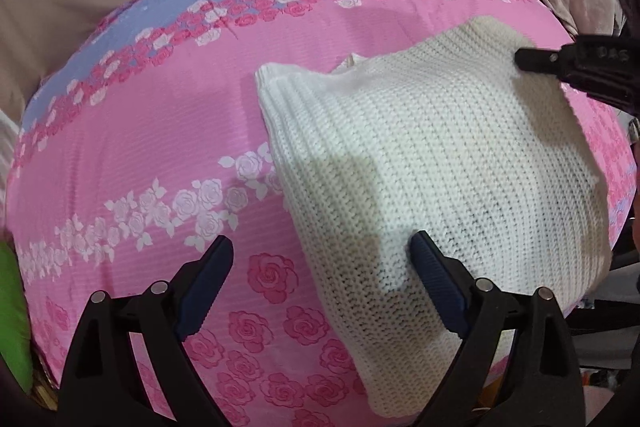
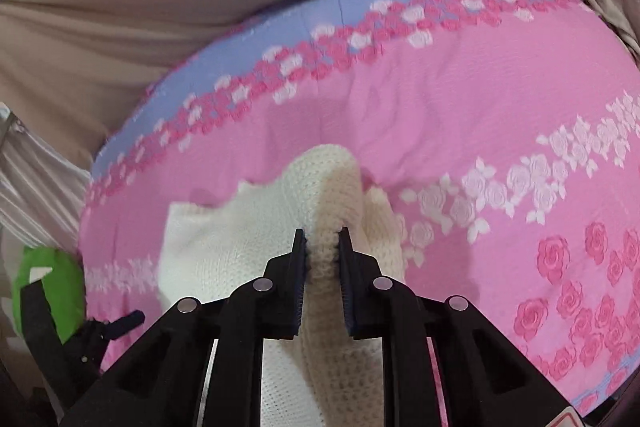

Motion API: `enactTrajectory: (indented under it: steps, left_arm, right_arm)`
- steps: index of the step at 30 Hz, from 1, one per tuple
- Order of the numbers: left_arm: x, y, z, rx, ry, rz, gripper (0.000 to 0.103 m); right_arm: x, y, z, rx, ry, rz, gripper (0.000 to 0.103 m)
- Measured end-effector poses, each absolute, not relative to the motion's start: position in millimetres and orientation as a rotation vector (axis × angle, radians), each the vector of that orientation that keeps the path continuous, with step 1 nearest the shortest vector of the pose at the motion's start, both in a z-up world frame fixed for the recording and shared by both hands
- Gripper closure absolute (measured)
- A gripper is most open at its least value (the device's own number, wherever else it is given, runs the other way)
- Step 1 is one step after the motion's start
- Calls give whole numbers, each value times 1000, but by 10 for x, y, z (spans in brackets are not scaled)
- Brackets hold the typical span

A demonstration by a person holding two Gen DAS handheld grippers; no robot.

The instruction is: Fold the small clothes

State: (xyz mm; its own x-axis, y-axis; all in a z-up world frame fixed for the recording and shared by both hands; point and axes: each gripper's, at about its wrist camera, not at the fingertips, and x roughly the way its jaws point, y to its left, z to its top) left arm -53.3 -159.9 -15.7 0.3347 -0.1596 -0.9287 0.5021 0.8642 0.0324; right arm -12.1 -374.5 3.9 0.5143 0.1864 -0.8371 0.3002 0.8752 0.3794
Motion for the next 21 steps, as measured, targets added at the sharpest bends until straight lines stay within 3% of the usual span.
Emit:
enactTrajectory:
  steps: [2,4,9,14,17,21]
  left_arm:
    - [-531,-1572,-126,356,1136,-431,15]
    - [-512,-1478,-54,355,1104,-390,16]
    - [-398,-1124,81,295,1075,-277,16]
    - [-344,-918,146,246,1085,-226,16]
    - [-327,-921,109,238,1107,-226,16]
    - [-342,-952,87,251,1116,-240,16]
  right_arm:
    - [-65,-3782,-203,479,1114,-96,86]
    - [-8,-3804,-442,438,1194,-121,74]
    - [-245,-3732,227,509,1009,-147,69]
    - [-72,-2949,361,405,1062,111,75]
    - [229,-2294,-343,302,1261,221,75]
    - [272,-2099,-212,212,1211,205,75]
